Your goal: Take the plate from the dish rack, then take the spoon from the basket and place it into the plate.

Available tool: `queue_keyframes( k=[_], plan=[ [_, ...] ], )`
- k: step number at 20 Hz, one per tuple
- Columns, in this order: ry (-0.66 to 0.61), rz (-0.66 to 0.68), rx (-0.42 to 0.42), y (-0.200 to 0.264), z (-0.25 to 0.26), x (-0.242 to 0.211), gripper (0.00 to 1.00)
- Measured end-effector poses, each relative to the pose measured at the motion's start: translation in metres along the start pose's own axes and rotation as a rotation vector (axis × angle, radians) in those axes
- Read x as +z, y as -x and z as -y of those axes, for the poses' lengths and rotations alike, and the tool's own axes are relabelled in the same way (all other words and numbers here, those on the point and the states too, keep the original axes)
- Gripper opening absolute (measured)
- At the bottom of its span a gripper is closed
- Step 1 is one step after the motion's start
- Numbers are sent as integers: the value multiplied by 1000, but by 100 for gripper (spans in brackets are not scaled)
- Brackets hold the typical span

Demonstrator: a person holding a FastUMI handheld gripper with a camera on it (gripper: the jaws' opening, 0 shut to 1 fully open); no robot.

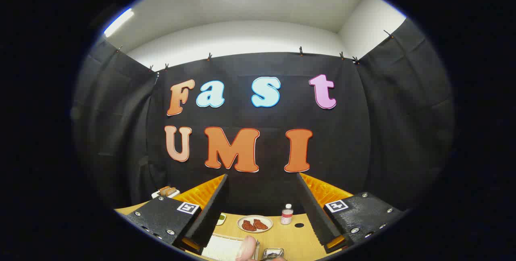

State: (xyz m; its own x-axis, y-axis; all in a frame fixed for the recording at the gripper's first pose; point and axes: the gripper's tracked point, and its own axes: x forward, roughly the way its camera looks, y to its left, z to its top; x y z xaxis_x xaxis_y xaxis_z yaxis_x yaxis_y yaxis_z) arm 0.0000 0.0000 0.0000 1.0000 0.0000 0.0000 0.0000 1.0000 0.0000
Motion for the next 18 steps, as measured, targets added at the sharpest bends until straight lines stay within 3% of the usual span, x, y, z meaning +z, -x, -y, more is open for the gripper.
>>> queue_keyframes(
  k=[10, 18],
  plan=[
    [-25, -74, -29, -4, 8, -24, 98],
    [25, -133, -24, -17, -2, -48, 98]
  ],
)
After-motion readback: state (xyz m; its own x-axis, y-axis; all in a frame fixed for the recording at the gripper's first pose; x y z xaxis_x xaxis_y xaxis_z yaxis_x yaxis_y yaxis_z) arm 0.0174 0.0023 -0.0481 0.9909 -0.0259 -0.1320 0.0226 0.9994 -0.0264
